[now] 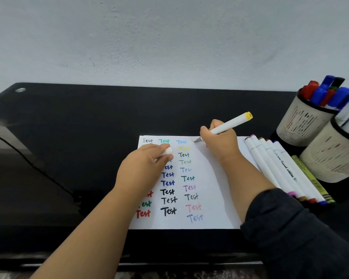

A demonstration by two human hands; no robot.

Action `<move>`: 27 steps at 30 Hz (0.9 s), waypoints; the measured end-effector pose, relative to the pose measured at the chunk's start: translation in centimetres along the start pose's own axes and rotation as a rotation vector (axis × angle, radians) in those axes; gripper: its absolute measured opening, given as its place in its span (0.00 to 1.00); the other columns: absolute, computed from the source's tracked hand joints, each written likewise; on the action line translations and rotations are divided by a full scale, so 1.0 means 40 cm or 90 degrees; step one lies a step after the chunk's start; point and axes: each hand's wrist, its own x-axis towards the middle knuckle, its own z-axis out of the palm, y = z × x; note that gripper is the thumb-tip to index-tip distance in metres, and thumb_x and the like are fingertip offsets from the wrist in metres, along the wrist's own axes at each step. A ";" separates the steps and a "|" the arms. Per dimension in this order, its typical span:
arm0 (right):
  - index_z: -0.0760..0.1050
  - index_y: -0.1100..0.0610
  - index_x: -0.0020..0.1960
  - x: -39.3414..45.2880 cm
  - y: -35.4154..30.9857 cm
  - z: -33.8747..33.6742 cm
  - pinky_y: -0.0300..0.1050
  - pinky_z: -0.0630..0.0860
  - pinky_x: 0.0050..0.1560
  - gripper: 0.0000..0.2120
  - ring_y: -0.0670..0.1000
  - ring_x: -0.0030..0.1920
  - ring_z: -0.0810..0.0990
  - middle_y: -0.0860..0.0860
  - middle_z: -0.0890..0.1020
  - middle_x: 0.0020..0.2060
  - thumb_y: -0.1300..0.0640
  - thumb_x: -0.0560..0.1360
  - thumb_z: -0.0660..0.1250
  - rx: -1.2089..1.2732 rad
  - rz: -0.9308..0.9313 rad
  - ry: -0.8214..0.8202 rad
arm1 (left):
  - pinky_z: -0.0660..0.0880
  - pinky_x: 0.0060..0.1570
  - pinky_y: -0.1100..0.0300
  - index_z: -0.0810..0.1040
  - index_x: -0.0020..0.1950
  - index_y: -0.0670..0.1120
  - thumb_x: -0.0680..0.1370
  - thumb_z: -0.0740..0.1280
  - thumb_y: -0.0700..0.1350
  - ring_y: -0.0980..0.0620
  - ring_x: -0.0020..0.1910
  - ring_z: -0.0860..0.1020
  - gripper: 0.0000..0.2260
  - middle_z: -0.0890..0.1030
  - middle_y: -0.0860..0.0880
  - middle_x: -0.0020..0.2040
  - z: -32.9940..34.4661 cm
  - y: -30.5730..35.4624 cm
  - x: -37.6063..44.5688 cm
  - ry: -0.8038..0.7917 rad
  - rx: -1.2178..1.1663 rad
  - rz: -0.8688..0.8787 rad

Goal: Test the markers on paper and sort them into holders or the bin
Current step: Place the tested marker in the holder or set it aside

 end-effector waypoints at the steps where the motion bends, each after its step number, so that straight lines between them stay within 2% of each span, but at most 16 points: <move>1: 0.57 0.54 0.32 0.000 0.000 0.000 0.37 0.61 0.30 0.17 0.46 0.29 0.60 0.50 0.62 0.28 0.61 0.74 0.63 -0.008 0.003 -0.004 | 0.60 0.47 0.68 0.71 0.68 0.58 0.79 0.60 0.55 0.63 0.59 0.68 0.17 0.72 0.60 0.65 0.001 0.000 -0.001 0.000 -0.003 -0.001; 4: 0.57 0.55 0.32 -0.001 -0.001 -0.002 0.30 0.58 0.24 0.17 0.45 0.27 0.59 0.48 0.60 0.27 0.63 0.73 0.62 -0.010 0.010 -0.003 | 0.60 0.48 0.68 0.71 0.68 0.58 0.79 0.60 0.55 0.61 0.61 0.69 0.17 0.72 0.60 0.65 0.002 -0.003 -0.002 -0.002 0.001 -0.001; 6: 0.56 0.54 0.32 0.000 0.000 -0.003 0.30 0.57 0.23 0.17 0.45 0.27 0.58 0.48 0.59 0.27 0.63 0.73 0.62 0.015 0.011 0.022 | 0.61 0.48 0.67 0.71 0.68 0.58 0.79 0.60 0.55 0.60 0.62 0.69 0.17 0.72 0.60 0.65 0.002 -0.005 0.000 -0.003 0.004 -0.003; 13: 0.57 0.55 0.33 0.001 0.002 -0.002 0.34 0.59 0.27 0.17 0.46 0.28 0.58 0.49 0.60 0.28 0.63 0.73 0.62 -0.005 0.013 0.024 | 0.61 0.51 0.67 0.72 0.68 0.57 0.79 0.61 0.55 0.60 0.63 0.69 0.17 0.73 0.59 0.65 0.009 -0.009 0.000 0.002 -0.007 0.004; 18: 0.57 0.55 0.32 0.000 0.000 -0.004 0.29 0.58 0.22 0.17 0.46 0.28 0.59 0.49 0.60 0.27 0.63 0.74 0.62 -0.010 0.009 0.029 | 0.62 0.51 0.67 0.71 0.69 0.57 0.79 0.60 0.55 0.59 0.63 0.69 0.17 0.73 0.59 0.65 0.010 -0.012 0.002 0.003 -0.003 0.008; 27: 0.56 0.55 0.31 -0.004 -0.003 -0.006 0.32 0.59 0.26 0.18 0.46 0.27 0.59 0.49 0.60 0.27 0.64 0.74 0.61 0.014 0.013 0.059 | 0.64 0.52 0.66 0.71 0.68 0.57 0.79 0.60 0.55 0.59 0.62 0.70 0.18 0.74 0.59 0.64 0.014 -0.016 0.002 0.006 -0.001 0.012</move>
